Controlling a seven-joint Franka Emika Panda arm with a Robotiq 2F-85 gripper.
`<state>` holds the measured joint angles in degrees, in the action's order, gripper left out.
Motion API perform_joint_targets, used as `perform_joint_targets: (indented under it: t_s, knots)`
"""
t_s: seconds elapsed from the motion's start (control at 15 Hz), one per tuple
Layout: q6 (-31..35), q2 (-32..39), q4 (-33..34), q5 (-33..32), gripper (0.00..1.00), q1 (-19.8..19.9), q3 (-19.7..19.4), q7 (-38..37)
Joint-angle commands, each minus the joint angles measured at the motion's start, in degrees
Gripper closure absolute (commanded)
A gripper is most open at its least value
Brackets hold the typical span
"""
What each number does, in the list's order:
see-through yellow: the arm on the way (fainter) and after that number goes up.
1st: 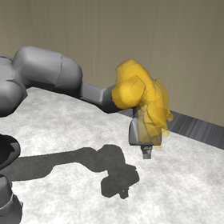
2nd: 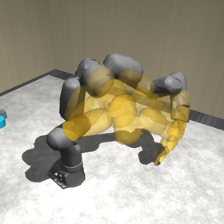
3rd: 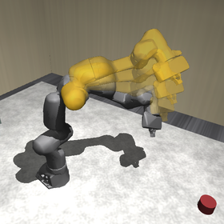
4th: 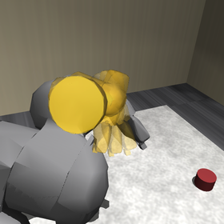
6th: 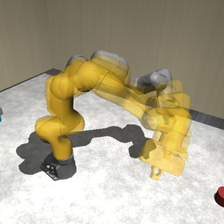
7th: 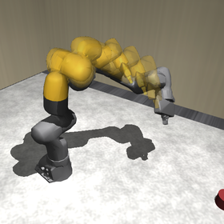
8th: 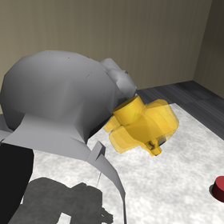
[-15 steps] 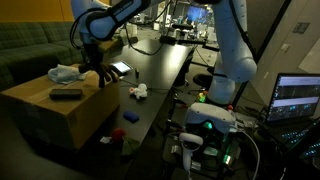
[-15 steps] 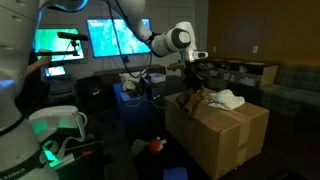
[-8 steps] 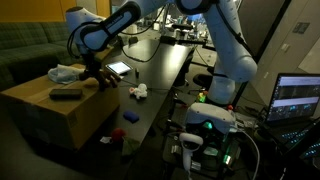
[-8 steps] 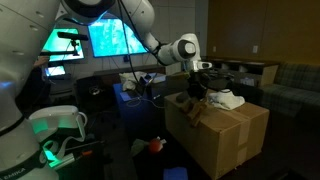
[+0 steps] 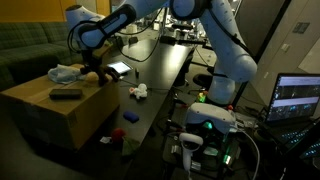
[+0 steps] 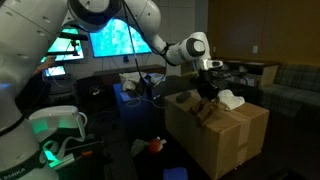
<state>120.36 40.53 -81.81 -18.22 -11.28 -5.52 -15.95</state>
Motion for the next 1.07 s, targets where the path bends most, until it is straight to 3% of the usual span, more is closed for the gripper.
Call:
perform_joint_targets:
  t_s: [0.0, 0.33, 0.4, 0.47, 0.6, 1.0]
  knots:
    - [-2.17, 6.16, 8.53, 0.28, 0.91, 0.72, -0.40, -0.26]
    - [-3.90, 11.30, 14.06, 1.79, 0.87, 2.18, -0.07, 1.34]
    - [-4.61, 11.45, 14.74, 1.74, 0.61, 1.97, -0.20, 1.09]
    - [-5.46, 10.67, 14.87, 1.78, 0.60, 1.84, 0.02, 1.58]
    - [-7.30, 9.18, 14.84, 1.78, 0.47, 1.21, 0.36, 1.68]
    - [-14.26, 7.19, 18.90, 1.19, 0.01, -1.74, 0.53, -0.47]
